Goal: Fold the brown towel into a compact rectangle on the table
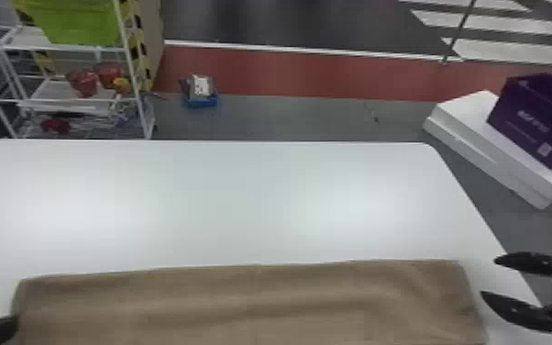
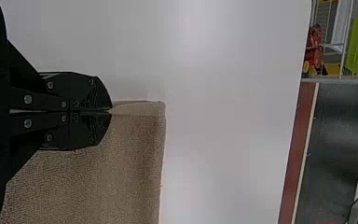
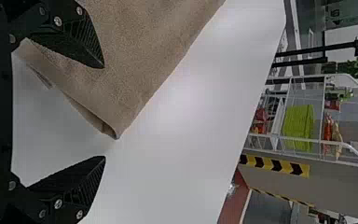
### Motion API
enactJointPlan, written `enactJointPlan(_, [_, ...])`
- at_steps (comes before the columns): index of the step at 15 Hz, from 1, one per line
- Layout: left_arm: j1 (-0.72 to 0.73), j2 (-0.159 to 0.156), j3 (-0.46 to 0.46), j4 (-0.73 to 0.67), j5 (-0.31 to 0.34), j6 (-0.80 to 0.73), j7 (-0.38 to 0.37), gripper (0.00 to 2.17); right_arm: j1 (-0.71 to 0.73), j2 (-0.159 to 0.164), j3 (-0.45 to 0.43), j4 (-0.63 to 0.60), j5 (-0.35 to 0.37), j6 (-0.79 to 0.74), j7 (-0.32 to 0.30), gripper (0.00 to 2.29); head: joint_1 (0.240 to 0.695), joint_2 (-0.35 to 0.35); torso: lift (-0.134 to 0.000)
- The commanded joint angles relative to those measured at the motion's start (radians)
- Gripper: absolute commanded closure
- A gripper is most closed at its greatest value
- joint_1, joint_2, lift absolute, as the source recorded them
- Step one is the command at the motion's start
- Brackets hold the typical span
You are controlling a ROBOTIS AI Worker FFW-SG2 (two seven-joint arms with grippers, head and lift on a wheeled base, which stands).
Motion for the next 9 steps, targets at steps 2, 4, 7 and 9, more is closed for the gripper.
enactJointPlan(2, [-0.004, -0.003, -0.002, 0.001, 0.002, 0.043, 0.011, 1.05, 0.0, 0.0, 0.0, 0.002, 0.0, -0.004, 0.005, 0.22, 0.695, -0.125, -0.123])
enactJointPlan(4, [-0.004, -0.003, -0.004, 0.001, 0.002, 0.049, 0.008, 0.05, -0.002, -0.003, 0.0, 0.002, 0.0, -0.004, 0.005, 0.22, 0.695, -0.127, -0.123])
enactJointPlan(7, [-0.006, -0.003, -0.001, -0.007, 0.002, 0.089, -0.003, 0.04, -0.003, -0.005, 0.001, 0.003, 0.002, -0.004, 0.005, 0.22, 0.695, -0.132, -0.123])
enactJointPlan(9, [-0.011, -0.003, -0.001, -0.011, 0.003, 0.144, -0.01, 0.1, -0.003, -0.005, 0.004, 0.006, 0.002, -0.01, 0.005, 0.22, 0.695, -0.137, -0.123])
